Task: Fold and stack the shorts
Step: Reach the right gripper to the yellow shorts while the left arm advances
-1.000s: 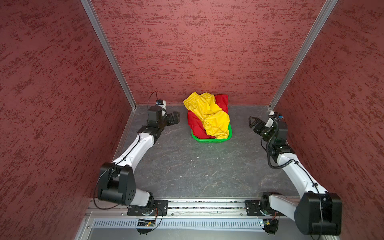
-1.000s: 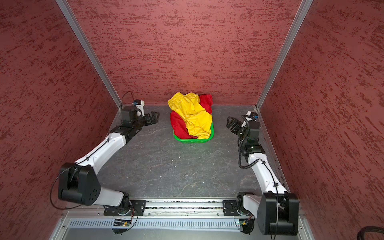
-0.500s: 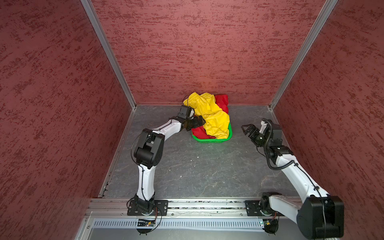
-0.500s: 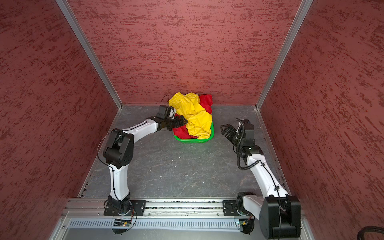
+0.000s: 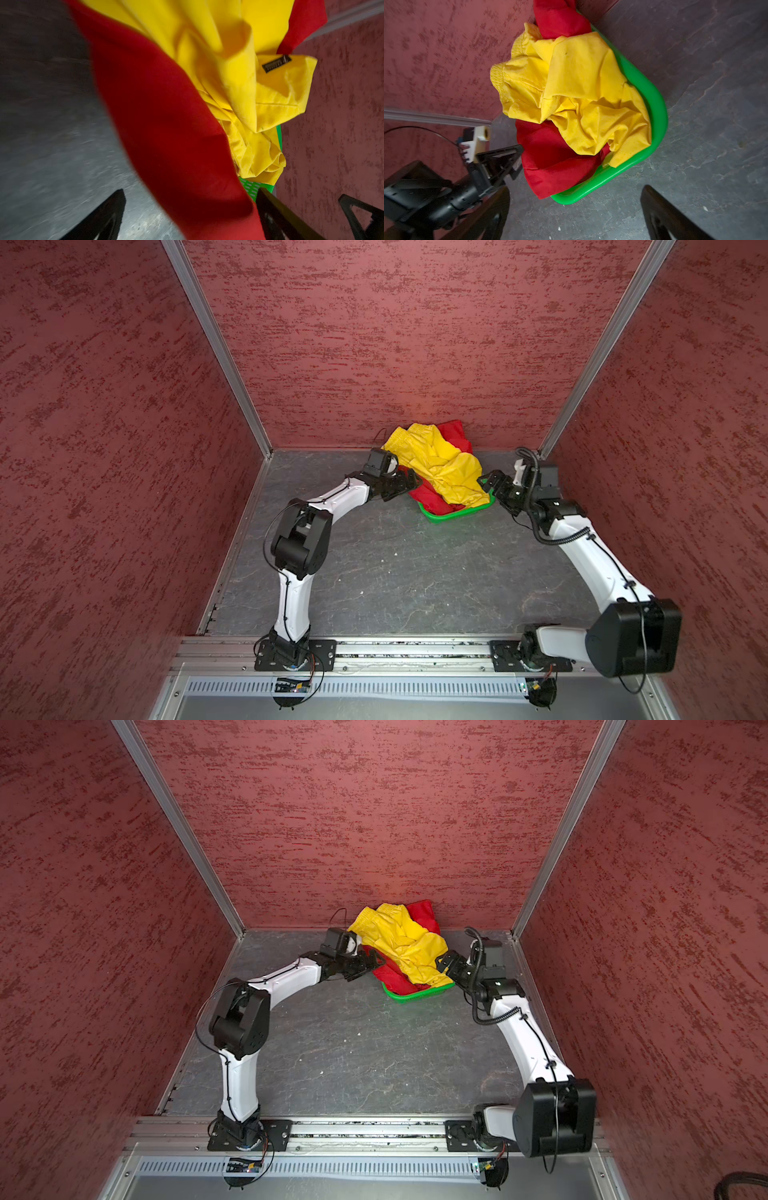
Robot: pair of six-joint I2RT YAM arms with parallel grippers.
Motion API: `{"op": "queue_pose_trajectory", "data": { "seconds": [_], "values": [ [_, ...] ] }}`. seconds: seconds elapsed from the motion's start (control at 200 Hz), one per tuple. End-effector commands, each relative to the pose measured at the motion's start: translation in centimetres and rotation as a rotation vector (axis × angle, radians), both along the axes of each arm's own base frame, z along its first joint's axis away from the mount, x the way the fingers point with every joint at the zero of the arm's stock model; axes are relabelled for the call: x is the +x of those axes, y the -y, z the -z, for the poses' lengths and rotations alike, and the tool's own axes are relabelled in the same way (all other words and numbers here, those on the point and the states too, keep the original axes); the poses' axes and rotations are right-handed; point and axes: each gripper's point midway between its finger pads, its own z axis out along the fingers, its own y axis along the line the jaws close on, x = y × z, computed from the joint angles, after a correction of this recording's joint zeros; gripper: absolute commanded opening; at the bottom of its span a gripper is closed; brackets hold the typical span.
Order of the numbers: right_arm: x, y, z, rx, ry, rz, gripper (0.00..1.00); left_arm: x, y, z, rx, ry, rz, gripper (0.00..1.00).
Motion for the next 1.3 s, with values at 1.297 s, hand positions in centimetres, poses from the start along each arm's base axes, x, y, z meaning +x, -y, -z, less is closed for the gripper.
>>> {"op": "queue_pose_trajectory", "data": {
  "seconds": [1.297],
  "values": [
    [5.3,-3.0,15.5,0.024,-0.396,0.135,0.69,-5.8,-19.9,0.2,0.063,-0.054,-0.430,0.97]
  ]
}}
